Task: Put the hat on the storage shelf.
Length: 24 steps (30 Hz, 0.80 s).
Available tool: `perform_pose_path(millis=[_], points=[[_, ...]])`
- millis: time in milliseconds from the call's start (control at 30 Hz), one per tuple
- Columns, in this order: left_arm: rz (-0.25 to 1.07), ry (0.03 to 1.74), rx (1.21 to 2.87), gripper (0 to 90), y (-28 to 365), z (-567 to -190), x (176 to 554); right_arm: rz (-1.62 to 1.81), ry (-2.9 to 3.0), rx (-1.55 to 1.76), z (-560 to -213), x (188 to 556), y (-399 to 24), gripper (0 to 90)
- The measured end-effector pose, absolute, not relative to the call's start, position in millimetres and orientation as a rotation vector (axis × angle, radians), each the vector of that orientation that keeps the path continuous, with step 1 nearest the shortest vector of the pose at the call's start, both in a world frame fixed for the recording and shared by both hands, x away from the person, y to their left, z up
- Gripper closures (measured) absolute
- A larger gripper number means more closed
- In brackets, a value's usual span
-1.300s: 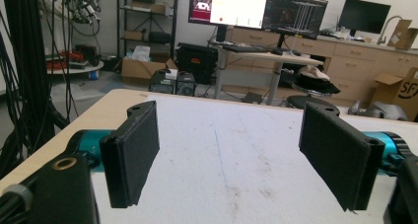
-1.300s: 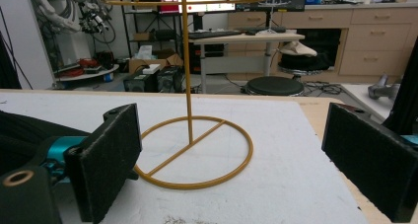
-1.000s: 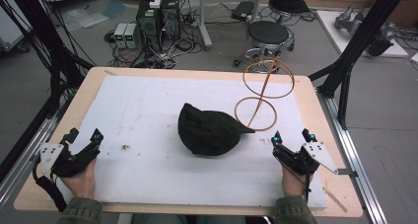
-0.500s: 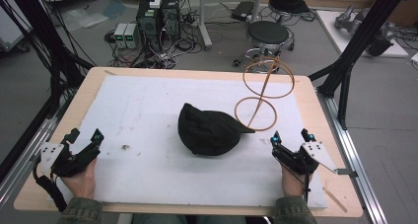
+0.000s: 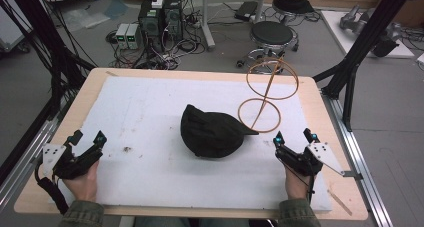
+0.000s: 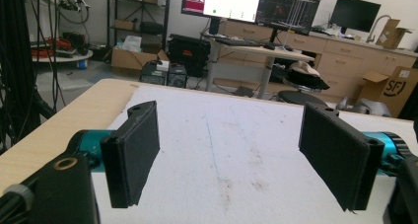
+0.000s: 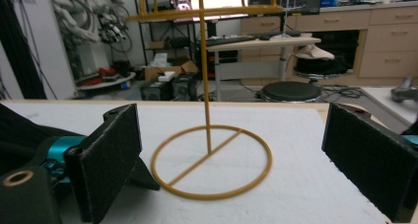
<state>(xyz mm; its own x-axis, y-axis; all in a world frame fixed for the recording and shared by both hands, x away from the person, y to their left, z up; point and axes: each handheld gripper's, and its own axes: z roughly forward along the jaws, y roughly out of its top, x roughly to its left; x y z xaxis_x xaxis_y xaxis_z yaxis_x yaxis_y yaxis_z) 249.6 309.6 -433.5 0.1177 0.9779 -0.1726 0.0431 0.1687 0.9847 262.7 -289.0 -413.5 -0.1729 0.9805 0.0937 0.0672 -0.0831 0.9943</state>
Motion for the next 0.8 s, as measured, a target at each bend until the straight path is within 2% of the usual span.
perform_pose_path(millis=[267, 800], points=[[0.975, 1.212, 1.173, 24.1, 307, -434, 250, 1.459, 1.398, 1.158, -394, 267, -271, 6.9], [0.953, 1.219, 1.18, 24.8, 305, -435, 254, 1.569, 1.546, 0.997, -378, 272, -227, 6.8]])
